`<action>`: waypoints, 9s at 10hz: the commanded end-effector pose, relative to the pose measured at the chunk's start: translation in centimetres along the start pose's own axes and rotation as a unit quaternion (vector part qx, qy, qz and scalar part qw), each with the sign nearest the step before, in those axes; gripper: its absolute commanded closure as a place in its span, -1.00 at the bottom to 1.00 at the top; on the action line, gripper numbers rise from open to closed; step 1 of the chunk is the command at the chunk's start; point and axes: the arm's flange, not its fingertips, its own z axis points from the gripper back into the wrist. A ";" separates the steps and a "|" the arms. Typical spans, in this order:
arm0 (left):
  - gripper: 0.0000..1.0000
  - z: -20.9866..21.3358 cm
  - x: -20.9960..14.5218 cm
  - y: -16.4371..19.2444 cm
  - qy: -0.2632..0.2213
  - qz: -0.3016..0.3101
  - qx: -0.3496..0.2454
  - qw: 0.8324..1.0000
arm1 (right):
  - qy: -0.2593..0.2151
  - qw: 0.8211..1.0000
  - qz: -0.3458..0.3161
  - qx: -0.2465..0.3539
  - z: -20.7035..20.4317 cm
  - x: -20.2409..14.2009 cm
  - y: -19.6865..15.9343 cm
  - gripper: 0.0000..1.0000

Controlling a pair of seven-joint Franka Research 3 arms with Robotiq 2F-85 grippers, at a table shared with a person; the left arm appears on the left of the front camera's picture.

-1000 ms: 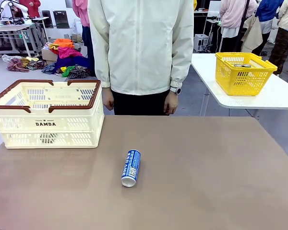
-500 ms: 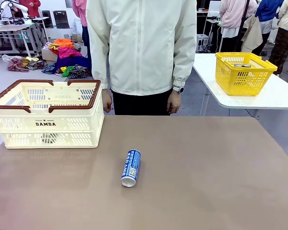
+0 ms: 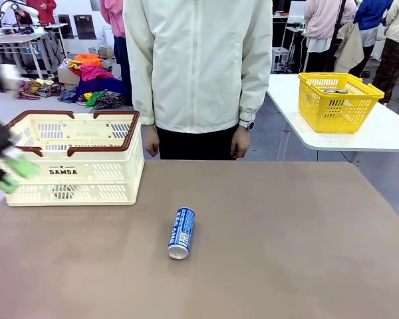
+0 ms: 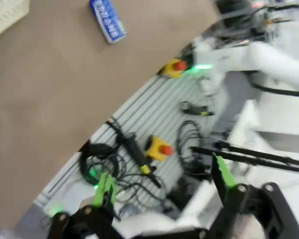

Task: Place the drinks into the Shopping basket.
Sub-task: Pick up one drink and place it into the Shopping basket.

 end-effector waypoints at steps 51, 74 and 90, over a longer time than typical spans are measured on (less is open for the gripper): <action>-1.00 -29.0 21.9 -3.2 -0.020 0.151 0.325 0.933 | 0.003 1.000 0.007 0.002 0.4 -0.1 0.1 -1.00; 1.00 -35.6 22.8 0.5 0.024 0.144 0.307 0.940 | 0.003 1.000 0.007 0.002 0.4 -0.1 0.1 -1.00; 1.00 -4.6 24.9 0.3 -0.038 0.303 0.168 0.937 | 0.003 1.000 0.007 0.002 0.4 -0.1 0.1 -1.00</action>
